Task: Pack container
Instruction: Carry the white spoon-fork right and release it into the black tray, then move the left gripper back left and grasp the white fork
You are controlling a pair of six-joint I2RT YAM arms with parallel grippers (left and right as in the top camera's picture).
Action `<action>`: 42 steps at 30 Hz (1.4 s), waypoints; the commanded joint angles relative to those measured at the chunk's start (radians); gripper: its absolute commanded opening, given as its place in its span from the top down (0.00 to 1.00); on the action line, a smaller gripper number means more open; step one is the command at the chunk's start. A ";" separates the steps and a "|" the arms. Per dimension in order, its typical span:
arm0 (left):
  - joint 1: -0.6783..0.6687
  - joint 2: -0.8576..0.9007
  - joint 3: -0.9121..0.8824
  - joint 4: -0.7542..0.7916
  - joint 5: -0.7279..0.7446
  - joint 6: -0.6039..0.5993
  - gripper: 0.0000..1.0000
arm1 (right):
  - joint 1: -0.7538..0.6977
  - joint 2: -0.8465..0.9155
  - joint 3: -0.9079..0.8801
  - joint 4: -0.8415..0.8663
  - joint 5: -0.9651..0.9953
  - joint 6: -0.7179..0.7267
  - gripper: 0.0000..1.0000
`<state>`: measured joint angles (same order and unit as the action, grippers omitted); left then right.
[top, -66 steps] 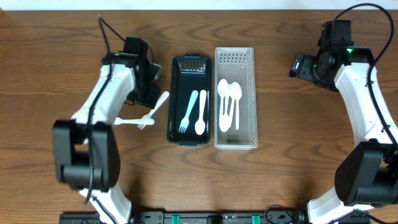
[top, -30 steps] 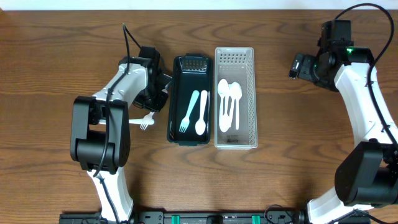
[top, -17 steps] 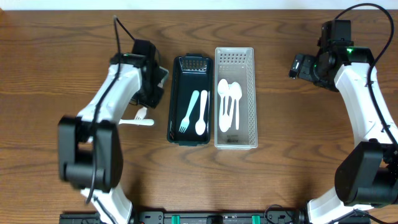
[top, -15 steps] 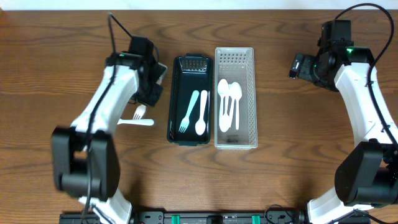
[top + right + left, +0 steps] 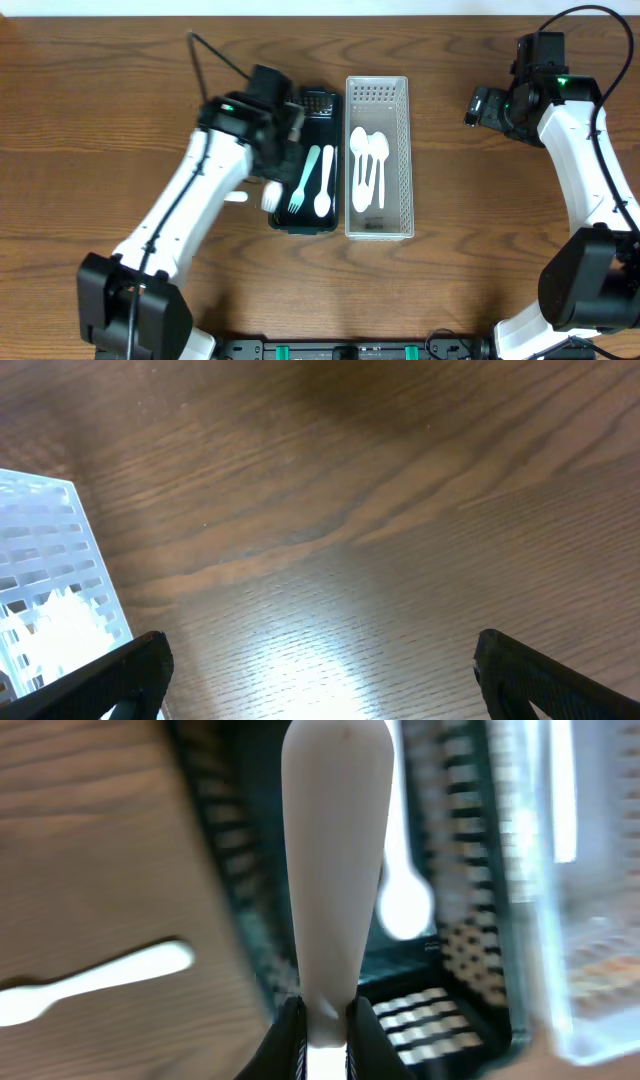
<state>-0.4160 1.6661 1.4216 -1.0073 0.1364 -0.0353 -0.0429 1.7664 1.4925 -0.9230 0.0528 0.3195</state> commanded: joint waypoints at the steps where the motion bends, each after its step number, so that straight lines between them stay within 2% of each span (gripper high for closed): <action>1: -0.045 0.015 -0.005 0.038 0.009 -0.174 0.93 | -0.005 -0.010 0.016 -0.001 -0.001 -0.002 0.01; 4: -0.052 0.056 -0.019 0.071 -0.013 -0.248 0.77 | -0.005 -0.010 0.016 -0.001 -0.001 -0.002 0.01; 7: -0.052 0.111 -0.019 0.075 -0.013 -0.251 0.66 | -0.005 -0.010 0.016 -0.001 -0.001 -0.002 0.01; 13: -0.043 0.093 0.006 0.063 -0.013 -0.226 0.64 | -0.005 -0.010 0.016 -0.001 -0.001 -0.002 0.01; 16: -0.033 0.024 0.027 0.039 -0.025 -0.148 0.63 | -0.005 -0.010 0.016 -0.001 -0.001 -0.002 0.01; 20: -0.003 -0.079 0.027 -0.055 -0.233 -0.044 0.63 | -0.005 -0.010 0.016 -0.001 -0.001 -0.002 0.01; 23: 0.047 -0.106 0.021 -0.142 -0.348 -0.037 0.63 | -0.005 -0.010 0.016 -0.001 -0.001 -0.002 0.01; 26: 0.121 -0.102 -0.014 -0.187 -0.296 -0.165 0.63 | -0.005 -0.010 0.016 -0.001 -0.001 -0.002 0.01; 27: 0.143 -0.099 -0.028 -0.188 -0.251 -0.211 0.53 | -0.005 -0.010 0.016 -0.001 -0.001 -0.002 0.01; 28: 0.170 -0.096 -0.047 -0.178 -0.191 -0.254 0.39 | -0.005 -0.010 0.016 -0.001 -0.001 -0.002 0.01; 29: 0.187 -0.094 -0.061 -0.163 -0.148 -0.267 0.32 | -0.005 -0.010 0.016 -0.001 -0.001 -0.002 0.01; 31: 0.220 -0.093 -0.088 -0.142 -0.113 -0.274 0.32 | -0.005 -0.010 0.016 -0.001 -0.001 -0.002 0.01; 32: 0.242 -0.091 -0.098 -0.139 -0.118 -0.322 0.39 | -0.005 -0.010 0.016 -0.001 -0.001 -0.002 0.01; 33: 0.273 -0.091 -0.110 -0.139 -0.127 -0.447 0.47 | -0.005 -0.010 0.016 -0.001 -0.001 -0.002 0.01; 36: 0.353 -0.091 -0.154 -0.129 -0.124 -0.801 0.44 | -0.005 -0.010 0.016 -0.001 -0.001 -0.002 0.01; 42: 0.440 -0.089 -0.271 0.021 -0.124 -1.132 0.45 | -0.005 -0.010 0.016 -0.001 -0.001 -0.002 0.01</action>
<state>0.0044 1.5684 1.1938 -1.0092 0.0013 -0.8799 -0.0429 1.7664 1.4925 -0.9226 0.0525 0.3195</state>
